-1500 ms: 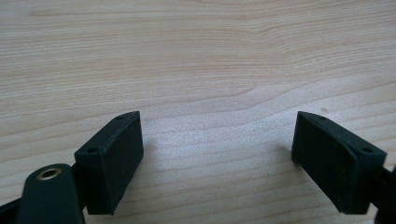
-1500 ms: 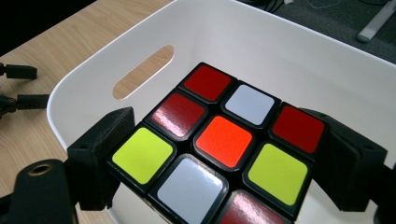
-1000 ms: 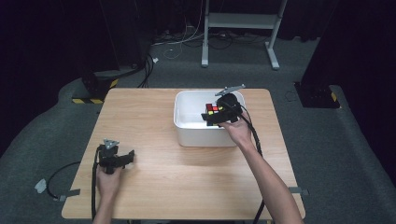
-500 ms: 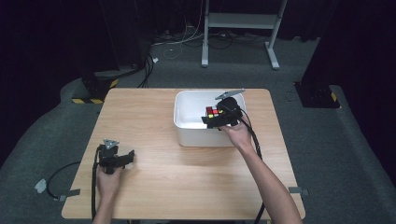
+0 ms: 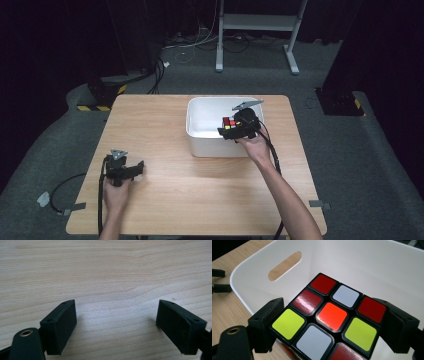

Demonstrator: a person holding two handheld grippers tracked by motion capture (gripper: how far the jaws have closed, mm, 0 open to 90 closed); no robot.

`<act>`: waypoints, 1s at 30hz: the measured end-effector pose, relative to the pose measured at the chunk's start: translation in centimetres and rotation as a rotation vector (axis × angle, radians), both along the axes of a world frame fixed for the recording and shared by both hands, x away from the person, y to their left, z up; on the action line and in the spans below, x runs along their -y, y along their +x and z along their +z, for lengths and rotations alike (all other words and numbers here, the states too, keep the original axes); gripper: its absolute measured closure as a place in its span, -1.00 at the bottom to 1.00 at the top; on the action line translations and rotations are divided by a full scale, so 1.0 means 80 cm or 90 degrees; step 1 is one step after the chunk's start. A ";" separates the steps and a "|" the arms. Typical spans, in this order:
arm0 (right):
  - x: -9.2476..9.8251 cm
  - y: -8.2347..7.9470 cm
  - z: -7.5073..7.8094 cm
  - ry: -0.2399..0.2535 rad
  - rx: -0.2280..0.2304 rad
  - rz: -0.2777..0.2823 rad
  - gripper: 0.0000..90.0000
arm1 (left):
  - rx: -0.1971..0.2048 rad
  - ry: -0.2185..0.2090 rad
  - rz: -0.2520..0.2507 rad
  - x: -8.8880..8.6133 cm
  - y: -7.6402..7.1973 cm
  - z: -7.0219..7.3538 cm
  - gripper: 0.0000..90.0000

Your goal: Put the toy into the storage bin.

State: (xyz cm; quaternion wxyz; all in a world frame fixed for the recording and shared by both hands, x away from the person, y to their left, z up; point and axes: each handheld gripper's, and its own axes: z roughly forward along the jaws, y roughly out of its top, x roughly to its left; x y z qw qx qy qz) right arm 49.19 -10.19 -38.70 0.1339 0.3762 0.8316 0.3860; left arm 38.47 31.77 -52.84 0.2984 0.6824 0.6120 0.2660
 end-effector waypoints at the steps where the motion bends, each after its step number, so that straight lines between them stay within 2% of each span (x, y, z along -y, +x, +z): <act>1: 0.000 0.000 -0.001 -0.003 -0.004 -0.003 -0.67 | 0.000 0.001 0.000 0.000 0.000 0.000 -0.63; 5: 0.002 0.000 -0.005 0.000 -0.004 -0.003 -0.68 | 0.000 0.000 0.000 0.000 0.000 0.000 -0.62; 14: 0.007 0.002 -0.013 0.016 -0.024 -0.001 -0.71 | 0.000 0.000 0.000 0.000 0.000 0.000 -0.63; 17: 0.009 0.001 -0.009 0.034 -0.016 -0.002 -0.71 | 0.000 0.000 0.000 0.000 0.000 0.000 -0.63; 30: 0.023 -0.015 0.002 0.062 0.016 -0.004 -0.68 | 0.001 -0.001 0.000 0.000 0.000 0.000 -0.62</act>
